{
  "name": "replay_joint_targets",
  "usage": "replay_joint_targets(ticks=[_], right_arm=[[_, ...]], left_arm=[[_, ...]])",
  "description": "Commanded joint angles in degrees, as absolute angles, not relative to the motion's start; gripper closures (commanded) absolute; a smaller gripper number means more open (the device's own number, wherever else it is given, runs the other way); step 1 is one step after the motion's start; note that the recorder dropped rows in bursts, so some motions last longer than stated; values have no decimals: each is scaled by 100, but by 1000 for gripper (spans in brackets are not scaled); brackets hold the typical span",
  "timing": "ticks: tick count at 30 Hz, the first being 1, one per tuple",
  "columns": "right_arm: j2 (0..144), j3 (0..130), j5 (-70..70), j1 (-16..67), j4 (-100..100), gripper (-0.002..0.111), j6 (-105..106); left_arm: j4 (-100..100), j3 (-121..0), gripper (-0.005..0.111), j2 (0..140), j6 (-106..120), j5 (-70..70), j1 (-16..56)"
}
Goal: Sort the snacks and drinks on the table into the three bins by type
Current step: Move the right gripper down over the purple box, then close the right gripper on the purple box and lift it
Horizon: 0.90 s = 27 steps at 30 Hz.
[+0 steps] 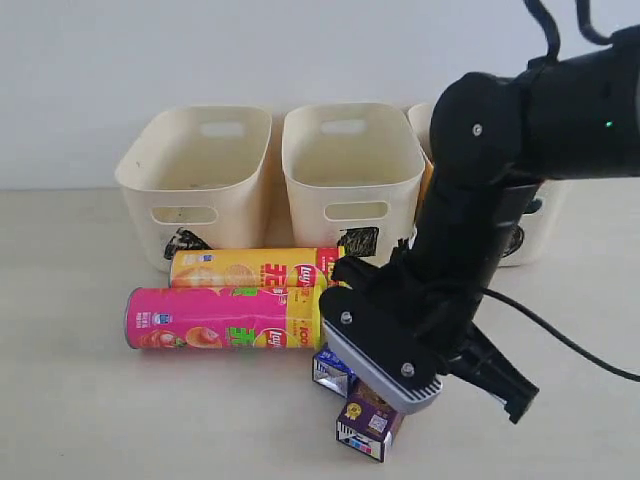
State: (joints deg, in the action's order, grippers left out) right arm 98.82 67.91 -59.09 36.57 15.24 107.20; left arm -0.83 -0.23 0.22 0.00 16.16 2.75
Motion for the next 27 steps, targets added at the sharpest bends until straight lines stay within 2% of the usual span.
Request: replay_joint_targets(ticks=[1,3,5,6,8,27], right_arm=[[10194,6777,-5518,3768,1565,96,11369],[10275,6777,-5373,3862,1565,83,11457],[10353,6777,-5098,4060,1554,59,11472],[10380,6777,-5003,4114,1496,50,11514],[10415,6777,-4980,4114,1464,41,11592],[10860,6777,-4736,4362,675,41,12187]], left_arm=[[-94,0,103,0,42,1602,262],[-94,0,103,0,42,1602,262],[-94,0,103,0,42,1602,262],[-94,0,103,0,42,1602,262],[-94,0,103,0,42,1602,262],[-94,0,103,0,42,1587,262]])
